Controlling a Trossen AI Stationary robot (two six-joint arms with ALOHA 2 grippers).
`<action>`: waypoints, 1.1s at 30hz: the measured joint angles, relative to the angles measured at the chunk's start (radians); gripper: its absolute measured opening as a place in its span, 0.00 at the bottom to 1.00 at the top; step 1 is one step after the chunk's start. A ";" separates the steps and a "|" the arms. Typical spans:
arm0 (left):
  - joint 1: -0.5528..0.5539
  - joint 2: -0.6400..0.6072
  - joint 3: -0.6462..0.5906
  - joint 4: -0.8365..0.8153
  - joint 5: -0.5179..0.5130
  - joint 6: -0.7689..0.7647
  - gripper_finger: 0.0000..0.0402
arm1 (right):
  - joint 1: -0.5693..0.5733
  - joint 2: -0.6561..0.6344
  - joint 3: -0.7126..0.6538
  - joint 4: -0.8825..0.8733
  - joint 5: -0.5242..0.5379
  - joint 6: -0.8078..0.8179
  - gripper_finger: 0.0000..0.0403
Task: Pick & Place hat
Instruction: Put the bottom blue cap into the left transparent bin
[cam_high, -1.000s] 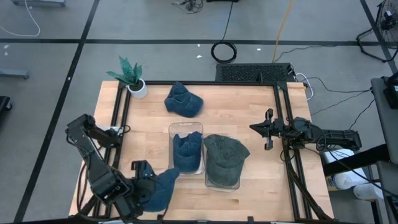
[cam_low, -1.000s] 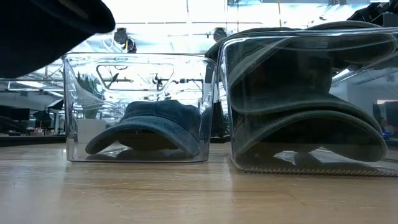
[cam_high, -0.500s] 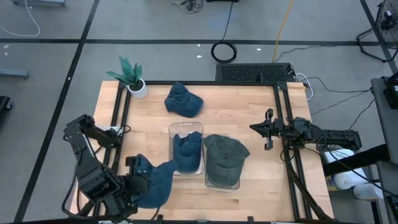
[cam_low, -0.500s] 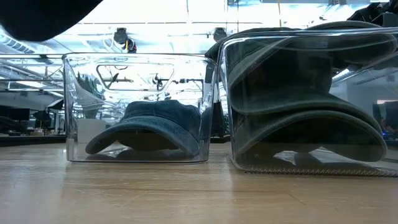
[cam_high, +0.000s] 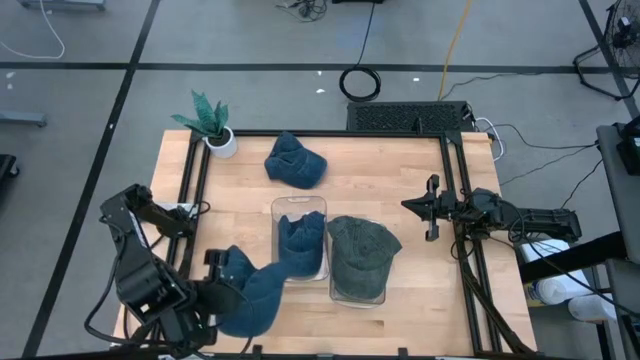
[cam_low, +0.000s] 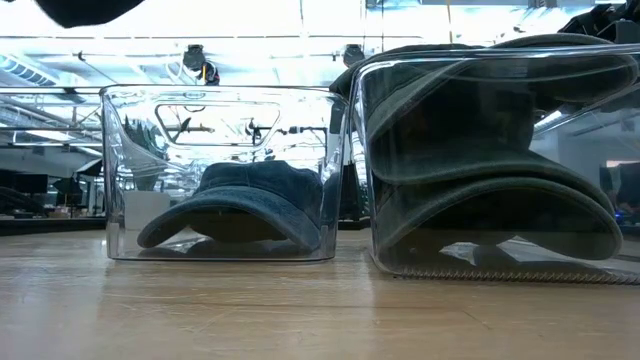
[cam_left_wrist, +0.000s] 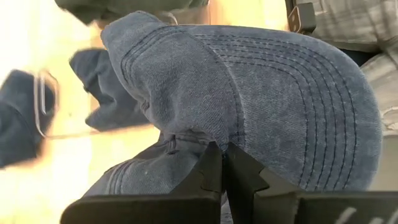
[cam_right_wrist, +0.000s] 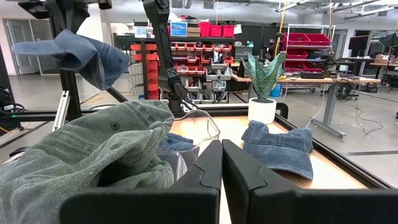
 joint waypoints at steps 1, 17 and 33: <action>0.002 0.000 0.005 0.000 -0.008 0.018 0.01 | 0.000 0.000 0.000 0.000 0.000 0.000 0.00; 0.123 0.000 0.017 0.000 -0.151 0.236 0.01 | 0.000 0.000 0.000 0.000 0.000 0.000 0.00; 0.220 0.000 0.017 0.000 -0.271 0.251 0.01 | 0.000 0.000 0.000 0.000 0.000 0.000 0.00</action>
